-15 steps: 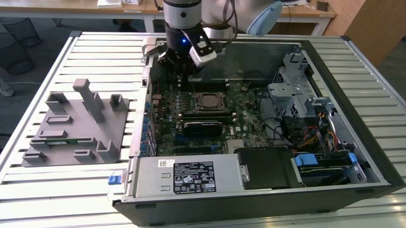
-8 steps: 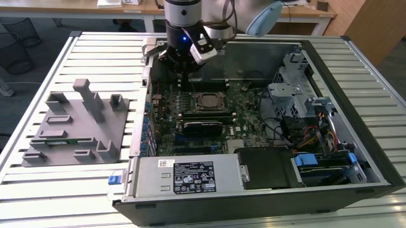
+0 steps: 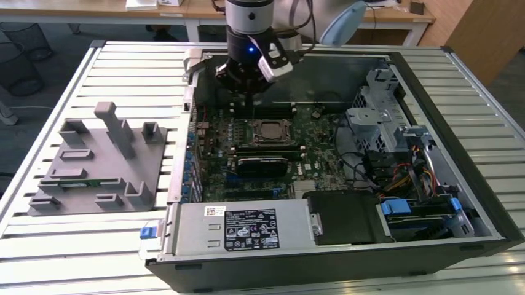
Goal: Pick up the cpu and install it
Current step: 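Install the first cpu locking lever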
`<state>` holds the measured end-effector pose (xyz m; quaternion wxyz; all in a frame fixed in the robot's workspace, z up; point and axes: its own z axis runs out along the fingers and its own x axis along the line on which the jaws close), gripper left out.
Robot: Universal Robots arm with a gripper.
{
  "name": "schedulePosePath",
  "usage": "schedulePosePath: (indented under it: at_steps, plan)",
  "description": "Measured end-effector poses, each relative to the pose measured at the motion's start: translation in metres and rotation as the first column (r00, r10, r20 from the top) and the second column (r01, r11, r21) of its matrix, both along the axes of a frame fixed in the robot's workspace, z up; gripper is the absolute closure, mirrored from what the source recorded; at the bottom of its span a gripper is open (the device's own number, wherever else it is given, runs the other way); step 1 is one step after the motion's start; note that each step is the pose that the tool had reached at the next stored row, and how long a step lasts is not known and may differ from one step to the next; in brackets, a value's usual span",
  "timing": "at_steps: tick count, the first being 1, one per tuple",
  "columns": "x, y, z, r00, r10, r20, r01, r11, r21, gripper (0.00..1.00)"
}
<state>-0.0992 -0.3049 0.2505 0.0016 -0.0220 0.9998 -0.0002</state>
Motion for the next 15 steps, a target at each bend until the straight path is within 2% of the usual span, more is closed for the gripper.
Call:
schedulePosePath:
  at_steps: [4, 9, 15]
  plan:
    - [0.017, 0.0000, -0.0020, 1.0000, 0.000, -0.0081, 0.000, 1.0000, -0.0001, 0.89]
    - [0.017, -0.0016, -0.0058, 1.0000, 0.001, -0.0035, 0.000, 0.9999, 0.0117, 0.89]
    - [0.022, -0.0008, -0.0109, 1.0000, 0.005, -0.0037, -0.005, 0.9999, 0.0115, 0.89]
